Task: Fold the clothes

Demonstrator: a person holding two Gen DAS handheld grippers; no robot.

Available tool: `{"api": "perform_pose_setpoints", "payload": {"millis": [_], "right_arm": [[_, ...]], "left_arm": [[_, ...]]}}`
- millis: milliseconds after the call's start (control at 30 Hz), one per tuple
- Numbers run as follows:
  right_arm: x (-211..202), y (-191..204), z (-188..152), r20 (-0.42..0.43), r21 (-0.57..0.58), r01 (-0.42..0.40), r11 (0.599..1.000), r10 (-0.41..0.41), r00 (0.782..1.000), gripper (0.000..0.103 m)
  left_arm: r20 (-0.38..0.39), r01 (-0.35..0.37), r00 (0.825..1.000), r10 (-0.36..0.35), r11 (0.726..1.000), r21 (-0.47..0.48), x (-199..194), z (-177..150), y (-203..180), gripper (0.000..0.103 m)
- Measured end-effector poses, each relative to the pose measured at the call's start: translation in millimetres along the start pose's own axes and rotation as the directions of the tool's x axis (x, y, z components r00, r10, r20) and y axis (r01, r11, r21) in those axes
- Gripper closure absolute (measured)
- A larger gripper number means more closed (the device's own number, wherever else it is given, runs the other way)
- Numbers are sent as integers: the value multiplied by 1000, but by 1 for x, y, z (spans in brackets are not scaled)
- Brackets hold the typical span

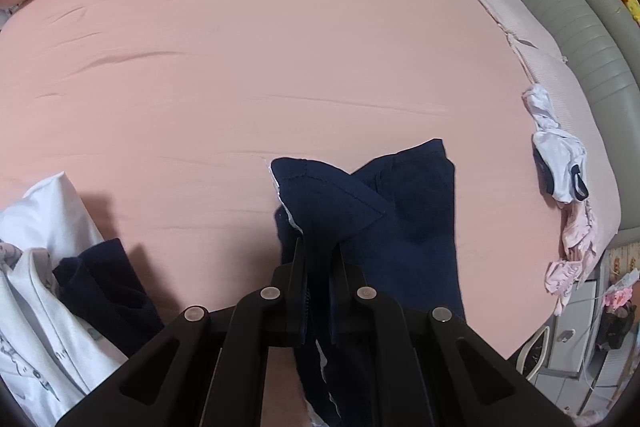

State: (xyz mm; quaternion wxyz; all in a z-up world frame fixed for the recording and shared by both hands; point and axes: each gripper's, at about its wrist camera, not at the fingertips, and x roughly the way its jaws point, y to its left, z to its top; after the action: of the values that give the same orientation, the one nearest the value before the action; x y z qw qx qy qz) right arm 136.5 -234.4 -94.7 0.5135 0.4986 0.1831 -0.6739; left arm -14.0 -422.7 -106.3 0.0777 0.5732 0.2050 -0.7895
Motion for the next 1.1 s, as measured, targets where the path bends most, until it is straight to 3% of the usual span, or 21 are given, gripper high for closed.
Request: {"api": "perform_pose_setpoints", "payload": {"millis": [300, 533, 733, 767, 800, 833, 867, 933, 967, 1000, 1067, 1100], "right_arm": [[22, 4, -1, -52, 6, -24, 1000, 25, 998, 95], [35, 5, -7, -106, 4, -25, 1000, 25, 994, 93], [37, 8, -9, -131, -16, -11, 1000, 8, 991, 91], [37, 8, -9, -135, -13, -14, 1000, 12, 991, 84], [37, 7, -9, -140, -2, -27, 1000, 27, 990, 68], [36, 7, -9, -144, 6, -40, 999, 40, 989, 59], [33, 7, -10, -143, 9, -50, 999, 51, 988, 45], [29, 8, -11, -142, 10, -69, 998, 70, 987, 33], [27, 10, -12, -148, -8, -71, 997, 69, 987, 29], [25, 13, -12, -154, -26, -73, 997, 68, 986, 29], [21, 17, -13, -159, -53, -68, 996, 59, 985, 29], [18, 18, -14, -156, -60, -65, 996, 55, 986, 29]], "left_arm": [[-21, -102, 994, 103, 994, 49, 16, -2, -3, 97], [-32, -219, 974, 225, 967, 129, 26, -7, -13, 97], [-73, -236, 966, 248, 962, 138, 43, -3, -15, 96], [-82, -240, 964, 253, 961, 136, 45, -2, -15, 96], [-91, -245, 962, 258, 960, 133, 46, -2, -14, 95], [-81, -254, 961, 265, 959, 129, 45, -2, -15, 94], [-64, -267, 959, 276, 956, 125, 41, -2, -15, 92], [-32, -293, 954, 299, 949, 119, 35, -2, -17, 80], [-8, -313, 949, 316, 942, 120, 31, -2, -18, 63], [16, -333, 943, 333, 935, 121, 28, -2, -19, 41], [45, -349, 937, 346, 928, 129, 19, -1, -23, 24], [57, -348, 937, 344, 928, 132, 15, -1, -25, 24]]}}
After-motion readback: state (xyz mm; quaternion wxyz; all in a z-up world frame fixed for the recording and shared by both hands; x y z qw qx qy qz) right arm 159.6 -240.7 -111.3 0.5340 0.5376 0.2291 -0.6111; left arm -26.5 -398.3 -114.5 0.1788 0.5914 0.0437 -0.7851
